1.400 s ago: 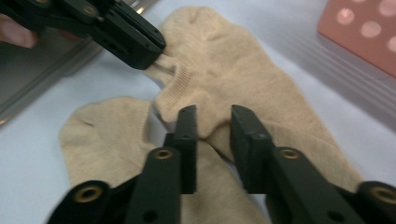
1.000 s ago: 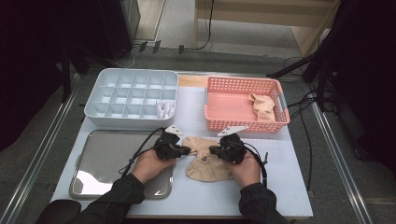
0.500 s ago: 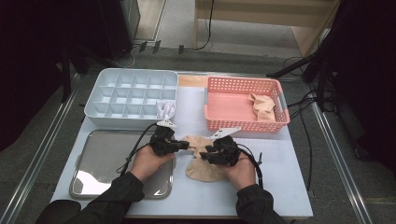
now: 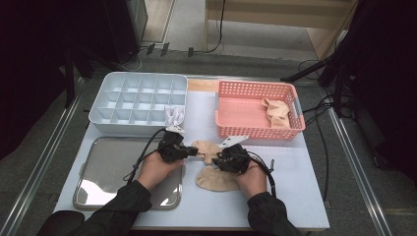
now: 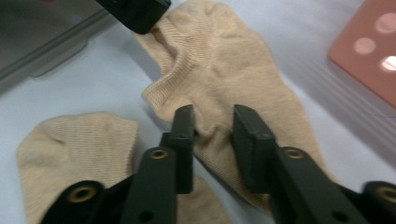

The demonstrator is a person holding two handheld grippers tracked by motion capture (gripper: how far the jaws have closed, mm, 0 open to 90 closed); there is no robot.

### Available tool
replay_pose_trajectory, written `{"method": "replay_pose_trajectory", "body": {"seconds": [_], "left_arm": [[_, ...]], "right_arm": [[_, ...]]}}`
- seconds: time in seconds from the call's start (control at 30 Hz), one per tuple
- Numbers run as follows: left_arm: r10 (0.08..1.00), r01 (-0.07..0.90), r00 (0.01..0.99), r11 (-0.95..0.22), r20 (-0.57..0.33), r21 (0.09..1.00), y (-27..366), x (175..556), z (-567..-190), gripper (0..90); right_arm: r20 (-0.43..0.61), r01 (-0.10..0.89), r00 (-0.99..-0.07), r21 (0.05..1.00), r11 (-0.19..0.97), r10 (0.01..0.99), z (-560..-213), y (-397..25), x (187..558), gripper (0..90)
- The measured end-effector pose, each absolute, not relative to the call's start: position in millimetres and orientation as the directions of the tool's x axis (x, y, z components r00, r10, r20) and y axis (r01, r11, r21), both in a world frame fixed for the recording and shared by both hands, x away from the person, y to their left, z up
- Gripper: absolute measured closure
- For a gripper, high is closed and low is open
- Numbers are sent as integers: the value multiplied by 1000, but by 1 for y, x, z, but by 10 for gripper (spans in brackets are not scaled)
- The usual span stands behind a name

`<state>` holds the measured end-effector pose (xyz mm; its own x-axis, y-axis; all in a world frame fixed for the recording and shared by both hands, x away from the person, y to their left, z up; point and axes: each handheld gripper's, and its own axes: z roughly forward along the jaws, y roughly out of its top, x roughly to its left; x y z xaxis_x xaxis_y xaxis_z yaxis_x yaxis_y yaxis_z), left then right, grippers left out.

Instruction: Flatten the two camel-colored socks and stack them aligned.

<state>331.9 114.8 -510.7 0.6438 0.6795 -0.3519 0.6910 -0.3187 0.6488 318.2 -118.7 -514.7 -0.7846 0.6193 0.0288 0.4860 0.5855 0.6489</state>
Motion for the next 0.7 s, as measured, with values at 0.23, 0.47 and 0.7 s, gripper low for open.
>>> {"method": "replay_pose_trajectory", "body": {"seconds": [0.23,0.47,0.7], "left_arm": [[670,690,651,-325,-357,647,115,330,-509,896],[635,685,670,-329,-384,650,119,317,-493,894],[589,692,682,-327,-434,644,121,297,-483,889]], "right_arm": [[88,556,-744,630,541,662,-511,-120,325,852],[182,588,-731,658,471,658,-483,-133,318,851],[219,595,-737,659,460,639,-465,-146,298,851]]}}
